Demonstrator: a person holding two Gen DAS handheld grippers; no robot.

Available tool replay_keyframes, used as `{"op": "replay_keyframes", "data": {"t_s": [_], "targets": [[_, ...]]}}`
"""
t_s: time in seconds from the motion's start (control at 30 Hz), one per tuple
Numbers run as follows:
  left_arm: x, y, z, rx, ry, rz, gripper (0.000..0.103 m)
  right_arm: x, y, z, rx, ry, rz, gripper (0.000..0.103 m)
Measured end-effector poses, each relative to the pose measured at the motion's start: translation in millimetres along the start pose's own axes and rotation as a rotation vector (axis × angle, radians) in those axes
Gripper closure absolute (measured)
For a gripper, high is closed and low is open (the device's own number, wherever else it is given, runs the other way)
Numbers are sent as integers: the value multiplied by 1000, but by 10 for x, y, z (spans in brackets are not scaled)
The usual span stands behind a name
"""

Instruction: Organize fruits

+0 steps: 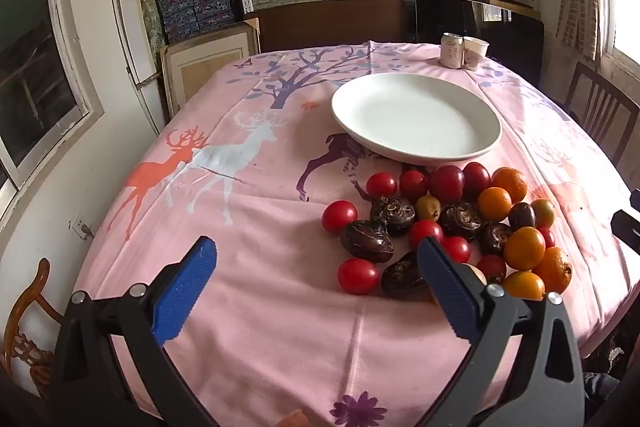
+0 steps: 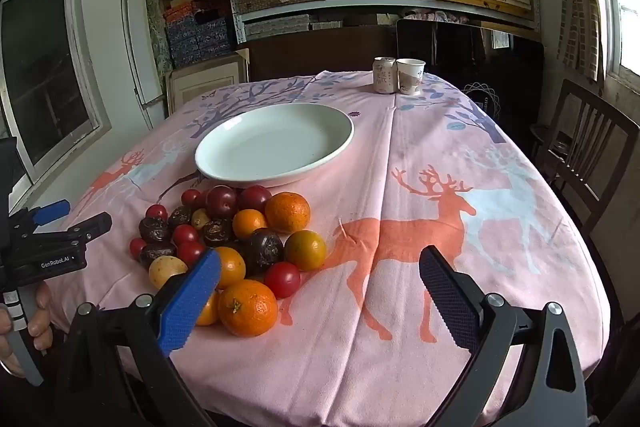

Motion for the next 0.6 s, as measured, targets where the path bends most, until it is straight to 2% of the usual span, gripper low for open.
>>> {"op": "replay_keyframes", "data": {"t_s": [0.3, 0.6], "targets": [[25, -15, -14, 1, 27, 21, 4, -17, -9, 68, -6, -24, -4, 4], [-18, 28, 31, 8, 2, 10, 4, -2, -52, 123, -12, -70, -7, 4]]}}
Point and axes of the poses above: each gripper's, at about its wrist camera, not at the fingertips, and y roughly the way its jaws point, z to its left, x to its top, the point moved 1 cm from there along y, roughly the way its jaws point, and after that the axes turned 13 degrees about -x, right-handed, at the moved point
